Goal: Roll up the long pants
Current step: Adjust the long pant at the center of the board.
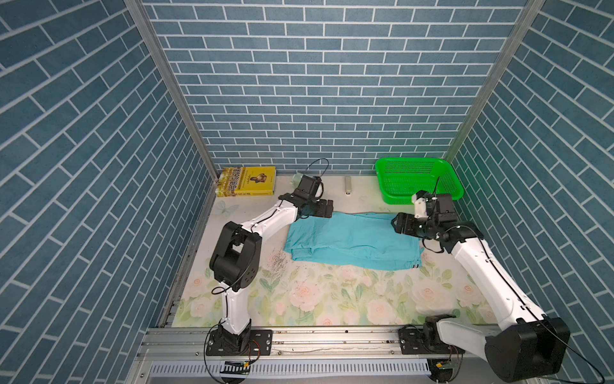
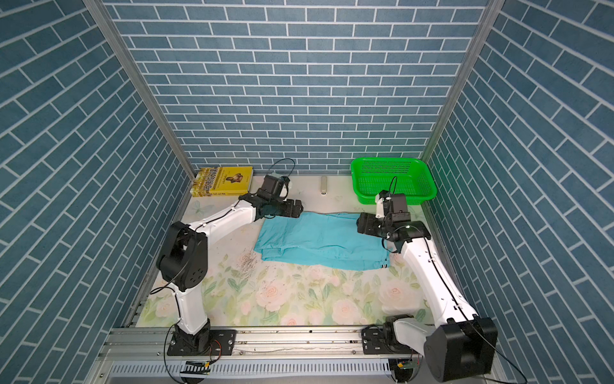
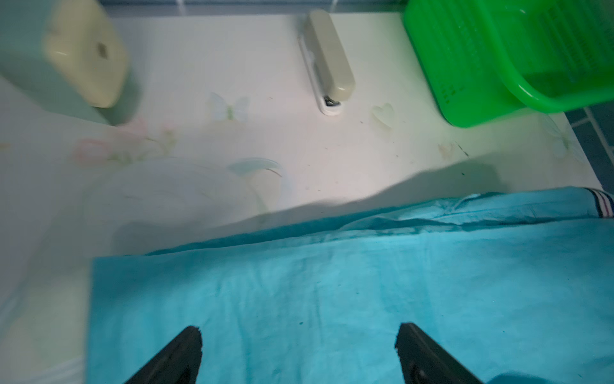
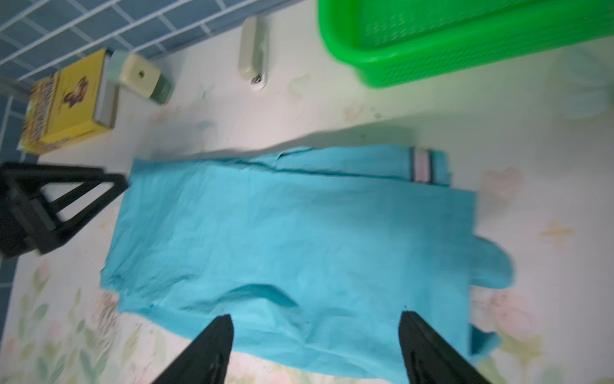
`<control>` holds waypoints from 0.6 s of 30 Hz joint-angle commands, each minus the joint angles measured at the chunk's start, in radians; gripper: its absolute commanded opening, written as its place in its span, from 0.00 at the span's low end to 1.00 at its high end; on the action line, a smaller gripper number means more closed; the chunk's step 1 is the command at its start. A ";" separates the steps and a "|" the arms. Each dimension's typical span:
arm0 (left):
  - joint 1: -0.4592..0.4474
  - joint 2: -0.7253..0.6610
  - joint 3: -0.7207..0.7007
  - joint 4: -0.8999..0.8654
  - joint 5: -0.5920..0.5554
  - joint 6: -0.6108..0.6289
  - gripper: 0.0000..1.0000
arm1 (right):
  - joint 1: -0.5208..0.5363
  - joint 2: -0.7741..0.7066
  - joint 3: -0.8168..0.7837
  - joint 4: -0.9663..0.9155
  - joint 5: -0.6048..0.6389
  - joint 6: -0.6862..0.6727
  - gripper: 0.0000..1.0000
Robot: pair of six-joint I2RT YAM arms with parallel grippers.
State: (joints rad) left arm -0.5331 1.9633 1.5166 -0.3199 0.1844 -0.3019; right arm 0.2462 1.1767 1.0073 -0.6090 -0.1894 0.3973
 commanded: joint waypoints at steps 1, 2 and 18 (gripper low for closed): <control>-0.008 0.086 0.008 0.007 0.095 -0.025 0.93 | 0.046 0.034 -0.106 0.086 -0.098 0.111 0.81; -0.007 0.108 -0.001 0.015 0.099 -0.040 0.93 | 0.050 0.040 -0.130 0.103 -0.090 0.133 0.80; 0.118 -0.166 -0.609 0.033 -0.133 -0.221 0.98 | 0.165 0.075 -0.211 0.201 -0.092 0.195 0.81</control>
State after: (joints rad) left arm -0.4652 1.8267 1.0359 -0.1032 0.1612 -0.4431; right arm 0.3717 1.2400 0.7845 -0.4271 -0.2695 0.5621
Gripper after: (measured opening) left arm 0.981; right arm 0.805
